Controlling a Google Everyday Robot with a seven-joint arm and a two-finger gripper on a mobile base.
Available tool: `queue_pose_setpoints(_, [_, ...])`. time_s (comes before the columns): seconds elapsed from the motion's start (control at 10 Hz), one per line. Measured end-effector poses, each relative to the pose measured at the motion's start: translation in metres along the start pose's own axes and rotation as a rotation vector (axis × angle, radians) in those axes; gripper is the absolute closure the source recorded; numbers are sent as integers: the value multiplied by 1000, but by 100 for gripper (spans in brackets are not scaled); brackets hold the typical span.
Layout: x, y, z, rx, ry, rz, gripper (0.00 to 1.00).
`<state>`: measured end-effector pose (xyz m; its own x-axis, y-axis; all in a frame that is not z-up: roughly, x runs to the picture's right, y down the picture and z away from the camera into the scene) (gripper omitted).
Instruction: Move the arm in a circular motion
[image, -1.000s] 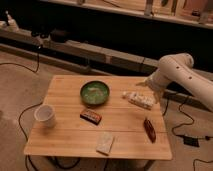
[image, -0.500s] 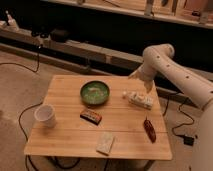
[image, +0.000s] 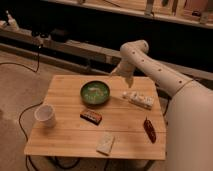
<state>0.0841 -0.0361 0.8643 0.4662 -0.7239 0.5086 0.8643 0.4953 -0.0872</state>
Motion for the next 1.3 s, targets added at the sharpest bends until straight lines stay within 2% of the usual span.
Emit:
queue_pose_setpoints(0.2, [-32,-27,11,31,-59,-71,20])
queue_pose_setpoints(0.3, [-52,-35,16,37,-103,-89,20])
queue_pose_setpoints(0.5, [-87,-39,21,31,-180,-116,20])
queue_pose_setpoints(0.7, [-133,-33,16,10,-236,-192,20])
queue_pose_setpoints(1.1, [-189,-6,1,-28,-269,-323,20])
queue_pose_setpoints(1.3, [-213,14,-7,-42,-285,-354,20])
